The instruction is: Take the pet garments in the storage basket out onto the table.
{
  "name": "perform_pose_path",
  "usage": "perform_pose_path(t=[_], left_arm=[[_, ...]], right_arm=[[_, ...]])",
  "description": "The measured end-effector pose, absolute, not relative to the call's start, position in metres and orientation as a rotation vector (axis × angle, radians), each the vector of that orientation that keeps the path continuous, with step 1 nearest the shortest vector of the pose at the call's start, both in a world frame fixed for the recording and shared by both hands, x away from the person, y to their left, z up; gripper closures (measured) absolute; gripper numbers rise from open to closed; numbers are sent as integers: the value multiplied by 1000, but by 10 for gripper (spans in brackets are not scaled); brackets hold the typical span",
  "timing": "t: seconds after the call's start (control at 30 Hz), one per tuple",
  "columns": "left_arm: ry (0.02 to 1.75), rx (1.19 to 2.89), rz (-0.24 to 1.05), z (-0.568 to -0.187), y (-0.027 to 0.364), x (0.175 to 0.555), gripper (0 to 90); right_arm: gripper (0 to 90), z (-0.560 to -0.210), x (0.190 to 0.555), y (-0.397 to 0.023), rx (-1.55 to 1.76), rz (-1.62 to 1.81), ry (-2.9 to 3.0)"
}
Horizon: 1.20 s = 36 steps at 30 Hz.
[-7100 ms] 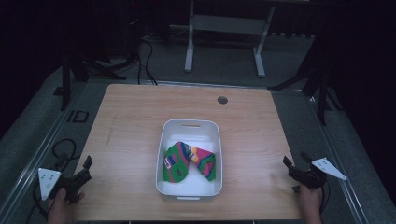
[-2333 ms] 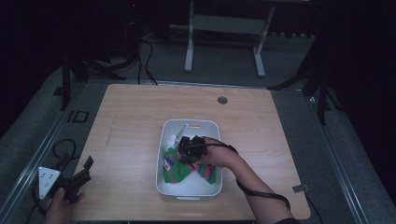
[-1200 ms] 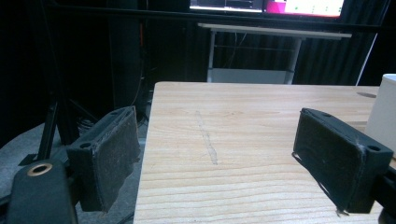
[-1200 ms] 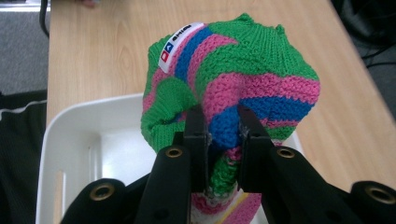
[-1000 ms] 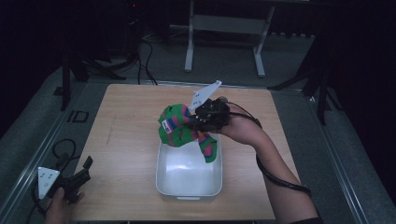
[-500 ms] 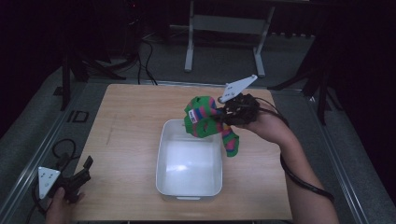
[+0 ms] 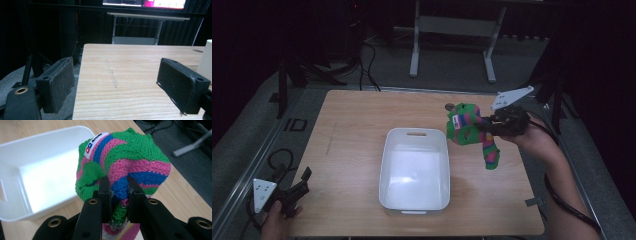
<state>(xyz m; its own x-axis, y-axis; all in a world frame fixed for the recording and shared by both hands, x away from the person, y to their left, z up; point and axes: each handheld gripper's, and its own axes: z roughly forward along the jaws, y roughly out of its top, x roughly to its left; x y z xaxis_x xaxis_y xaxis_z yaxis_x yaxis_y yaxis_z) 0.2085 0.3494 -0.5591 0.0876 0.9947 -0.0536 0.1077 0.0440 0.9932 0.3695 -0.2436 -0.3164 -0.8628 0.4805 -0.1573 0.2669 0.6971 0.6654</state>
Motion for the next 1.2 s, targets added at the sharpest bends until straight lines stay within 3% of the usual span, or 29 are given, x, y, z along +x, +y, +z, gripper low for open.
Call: perform_pose_path(t=[0.33, 0.57, 1.2], left_arm=[[1239, 1294, 1058, -559, 349, 208, 148], [1240, 1294, 1058, -559, 349, 209, 147], [1236, 1297, 1058, -559, 349, 208, 147]], right_arm=[[772, -346, 371, -274, 703, 953, 2572], [771, -388, 375, -284, 781, 936, 2590], [767, -496, 384, -272, 950, 939, 2640]])
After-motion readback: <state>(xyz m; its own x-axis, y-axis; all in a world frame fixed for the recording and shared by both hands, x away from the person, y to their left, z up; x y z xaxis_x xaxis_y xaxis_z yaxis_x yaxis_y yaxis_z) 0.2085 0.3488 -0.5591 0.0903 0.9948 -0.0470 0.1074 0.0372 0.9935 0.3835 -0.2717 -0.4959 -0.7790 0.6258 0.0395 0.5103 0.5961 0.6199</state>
